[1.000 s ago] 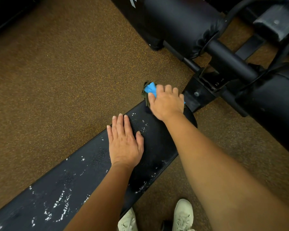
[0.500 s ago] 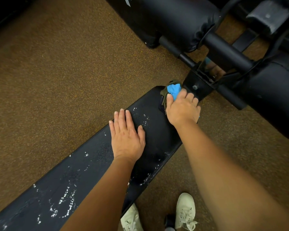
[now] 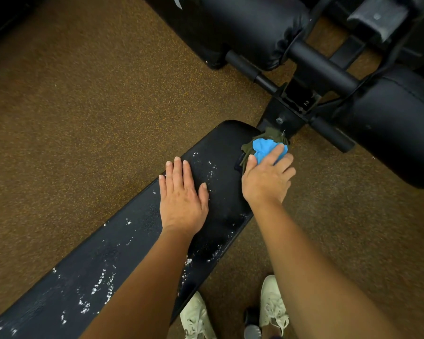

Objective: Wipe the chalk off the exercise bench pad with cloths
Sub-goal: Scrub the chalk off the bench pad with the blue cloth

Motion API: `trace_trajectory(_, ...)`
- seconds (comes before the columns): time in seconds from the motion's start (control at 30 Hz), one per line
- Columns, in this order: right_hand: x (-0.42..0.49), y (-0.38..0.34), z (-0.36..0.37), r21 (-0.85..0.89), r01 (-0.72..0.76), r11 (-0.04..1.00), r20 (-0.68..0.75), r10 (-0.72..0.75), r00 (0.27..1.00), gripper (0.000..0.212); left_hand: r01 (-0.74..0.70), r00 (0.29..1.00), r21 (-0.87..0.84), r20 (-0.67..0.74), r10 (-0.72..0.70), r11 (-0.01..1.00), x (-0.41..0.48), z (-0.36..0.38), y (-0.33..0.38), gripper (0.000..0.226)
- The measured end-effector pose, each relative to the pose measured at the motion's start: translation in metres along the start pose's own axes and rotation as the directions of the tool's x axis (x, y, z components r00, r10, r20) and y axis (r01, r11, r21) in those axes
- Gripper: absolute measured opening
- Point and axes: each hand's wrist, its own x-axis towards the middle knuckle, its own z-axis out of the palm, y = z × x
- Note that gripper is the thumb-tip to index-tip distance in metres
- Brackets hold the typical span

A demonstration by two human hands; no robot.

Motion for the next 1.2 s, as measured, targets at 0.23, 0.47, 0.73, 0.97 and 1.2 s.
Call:
trace_trajectory(0.23, -0.044, 0.011, 0.015, 0.158, 0.001, 0.987, -0.019, 0.002, 1.0, 0.076, -0.005, 1.0, -0.006, -0.021, 0.005, 1.0, -0.005, 0.002, -0.001, 0.068)
trace_trajectory(0.47, -0.032, 0.015, 0.006, 0.016, 0.122, 0.992, 0.015, -0.122, 0.992, 0.076, -0.015, 1.0, -0.006, -0.008, 0.015, 1.0, -0.008, 0.003, -0.004, 0.069)
trace_trajectory(0.73, -0.069, 0.03, 0.018, -0.077, 0.489, 0.869, -0.009, -0.491, 0.871, 0.068, -0.028, 1.0, -0.005, -0.005, 0.028, 1.0, -0.01, 0.003, -0.008, 0.07)
trace_trajectory(0.97, -0.072, 0.001, 0.022, -0.054, 0.327, 0.943, -0.043, -0.329, 0.943, 0.067, -0.069, 0.998, -0.027, -0.013, 0.068, 0.997, -0.011, 0.003, -0.014, 0.068)
trace_trajectory(1.2, -0.084, 0.032, 0.023, -0.127, 0.487, 0.864, 0.031, -0.488, 0.873, 0.064, -0.105, 0.994, -0.079, -0.035, 0.103, 0.991, -0.011, -0.002, -0.019, 0.062)
